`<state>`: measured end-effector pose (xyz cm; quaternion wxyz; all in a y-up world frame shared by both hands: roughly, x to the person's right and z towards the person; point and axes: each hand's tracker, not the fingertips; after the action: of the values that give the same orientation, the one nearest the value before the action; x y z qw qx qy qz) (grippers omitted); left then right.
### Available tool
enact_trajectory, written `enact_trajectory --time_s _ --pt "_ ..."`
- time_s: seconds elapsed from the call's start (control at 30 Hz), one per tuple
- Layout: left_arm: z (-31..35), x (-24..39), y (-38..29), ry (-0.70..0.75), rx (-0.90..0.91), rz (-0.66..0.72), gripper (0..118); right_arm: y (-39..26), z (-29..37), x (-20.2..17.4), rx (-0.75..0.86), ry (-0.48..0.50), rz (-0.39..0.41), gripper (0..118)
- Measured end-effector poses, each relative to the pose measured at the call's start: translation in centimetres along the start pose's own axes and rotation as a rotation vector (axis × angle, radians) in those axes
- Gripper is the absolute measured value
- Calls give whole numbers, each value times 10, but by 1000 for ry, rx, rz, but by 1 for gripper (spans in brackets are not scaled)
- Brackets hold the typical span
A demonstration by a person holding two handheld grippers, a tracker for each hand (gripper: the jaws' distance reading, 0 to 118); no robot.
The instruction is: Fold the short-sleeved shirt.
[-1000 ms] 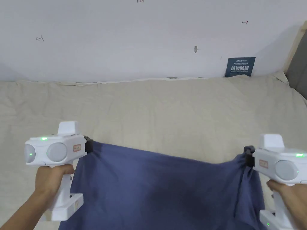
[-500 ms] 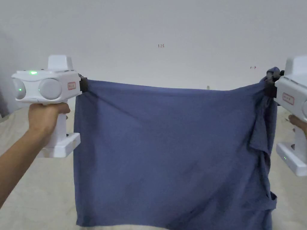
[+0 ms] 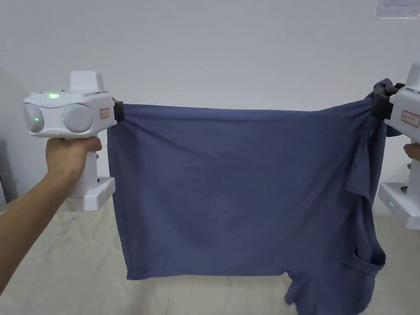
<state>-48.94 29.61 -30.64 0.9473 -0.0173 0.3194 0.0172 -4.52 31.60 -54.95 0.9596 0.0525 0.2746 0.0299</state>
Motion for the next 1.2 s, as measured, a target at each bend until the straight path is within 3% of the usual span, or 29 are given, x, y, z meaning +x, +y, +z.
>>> enact_trajectory --time_s 0.17,0.3,0.53,0.87,1.0,1.2 --pt "-30 1 -49 -6 -64 2 3 -55 -22 -3 -83 15 26 5" --pt "-55 2 -112 -7 -158 -31 3 -116 -40 1 -206 37 -27 5" --pt "-63 6 -225 -25 -306 -49 3 -217 -29 -4 -377 44 -46 5" --pt "40 -2 -333 -54 -527 -46 3 -330 73 1 -583 77 -151 5" --pt "105 -10 -360 -54 -612 -46 3 -354 139 3 -655 80 -219 5" --pt "193 -21 -388 -34 -677 -2 3 -374 230 3 -715 73 -245 5"
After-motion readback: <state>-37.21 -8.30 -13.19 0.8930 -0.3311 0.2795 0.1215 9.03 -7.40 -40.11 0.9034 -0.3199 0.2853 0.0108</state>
